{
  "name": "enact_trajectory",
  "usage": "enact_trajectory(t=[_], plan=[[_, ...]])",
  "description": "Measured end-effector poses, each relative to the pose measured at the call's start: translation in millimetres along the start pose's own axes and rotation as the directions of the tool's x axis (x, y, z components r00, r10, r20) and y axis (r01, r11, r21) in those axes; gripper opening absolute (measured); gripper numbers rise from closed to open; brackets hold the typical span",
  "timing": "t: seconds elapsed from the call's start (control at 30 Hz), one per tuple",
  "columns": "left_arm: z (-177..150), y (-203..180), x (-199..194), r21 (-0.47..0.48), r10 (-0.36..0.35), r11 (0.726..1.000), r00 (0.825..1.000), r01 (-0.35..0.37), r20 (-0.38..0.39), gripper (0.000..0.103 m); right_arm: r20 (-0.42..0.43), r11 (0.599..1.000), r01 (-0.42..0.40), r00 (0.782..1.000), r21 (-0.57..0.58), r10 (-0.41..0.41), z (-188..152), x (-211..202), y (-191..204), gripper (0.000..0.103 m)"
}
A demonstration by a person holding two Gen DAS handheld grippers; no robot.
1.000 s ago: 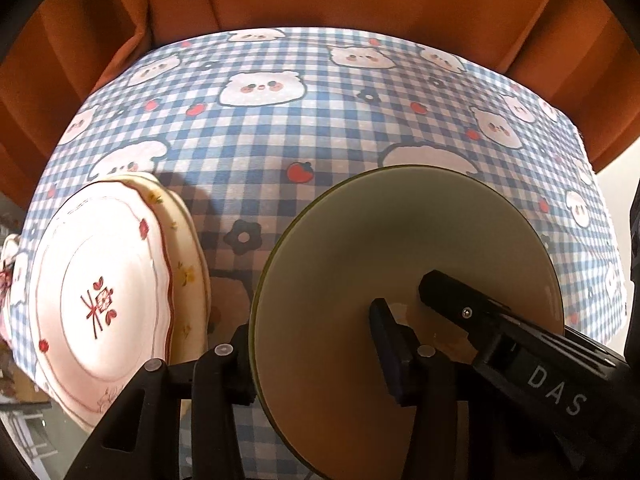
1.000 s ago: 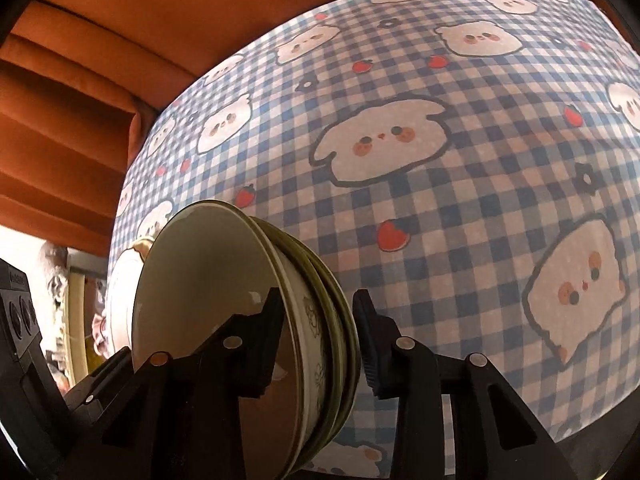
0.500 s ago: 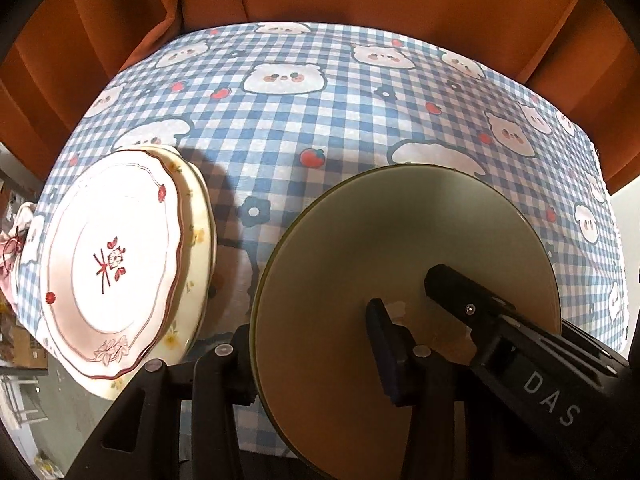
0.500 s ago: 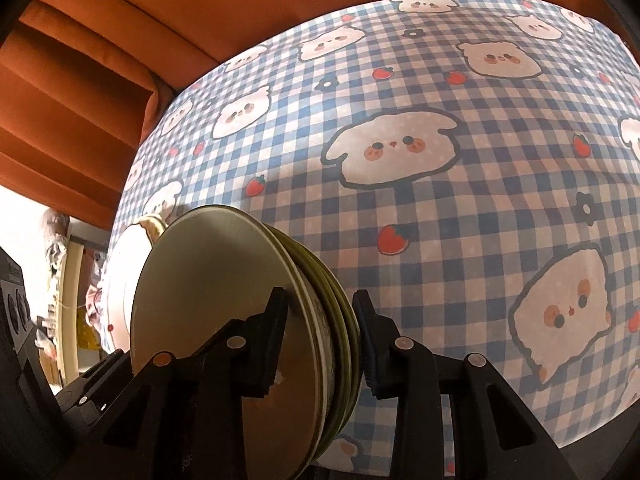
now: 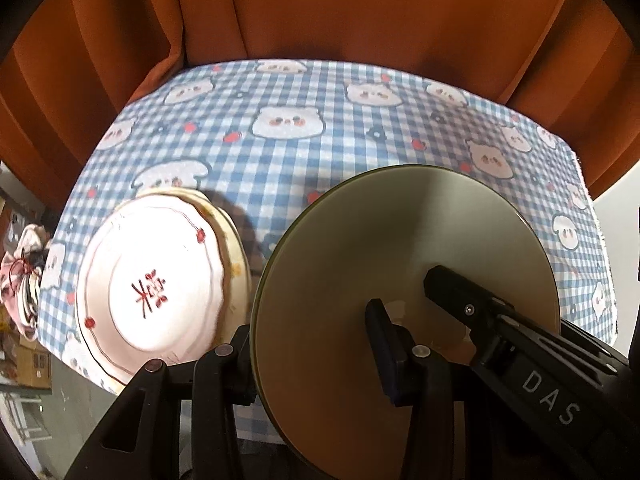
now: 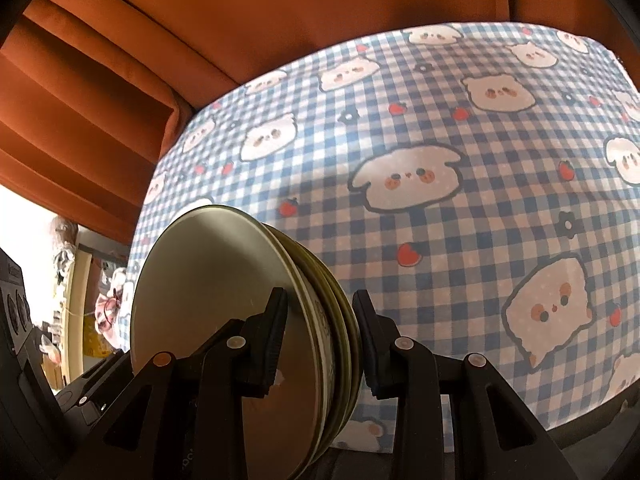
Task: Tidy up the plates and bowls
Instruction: 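Lift the nested bowls with the right tool over the plate stack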
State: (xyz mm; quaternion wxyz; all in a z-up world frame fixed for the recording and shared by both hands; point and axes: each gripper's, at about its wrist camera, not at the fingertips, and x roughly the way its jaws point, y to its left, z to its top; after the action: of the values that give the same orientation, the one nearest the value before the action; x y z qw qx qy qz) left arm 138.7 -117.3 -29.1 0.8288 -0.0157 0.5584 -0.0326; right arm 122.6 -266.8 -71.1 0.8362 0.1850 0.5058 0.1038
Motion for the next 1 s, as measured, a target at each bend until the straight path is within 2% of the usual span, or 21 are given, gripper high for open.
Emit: enact_trajectory(t=[0.43, 1.0], plan=[[5.5, 62.7, -13.6, 0.031, -0.062, 0.998, 0.998, 0.062, 0.014, 0.043, 0.052, 0.998, 0.06, 0.997, 0.031, -0.061, -10.8, 3.3, 61.1, 0.037], [6.2, 165.3, -14.1, 0.012, -0.075, 0.997, 0.997, 0.075, 0.005, 0.043, 0.036, 0.997, 0.077, 0.996, 0.031, -0.078, -25.8, 49.6, 158.7, 0.037]])
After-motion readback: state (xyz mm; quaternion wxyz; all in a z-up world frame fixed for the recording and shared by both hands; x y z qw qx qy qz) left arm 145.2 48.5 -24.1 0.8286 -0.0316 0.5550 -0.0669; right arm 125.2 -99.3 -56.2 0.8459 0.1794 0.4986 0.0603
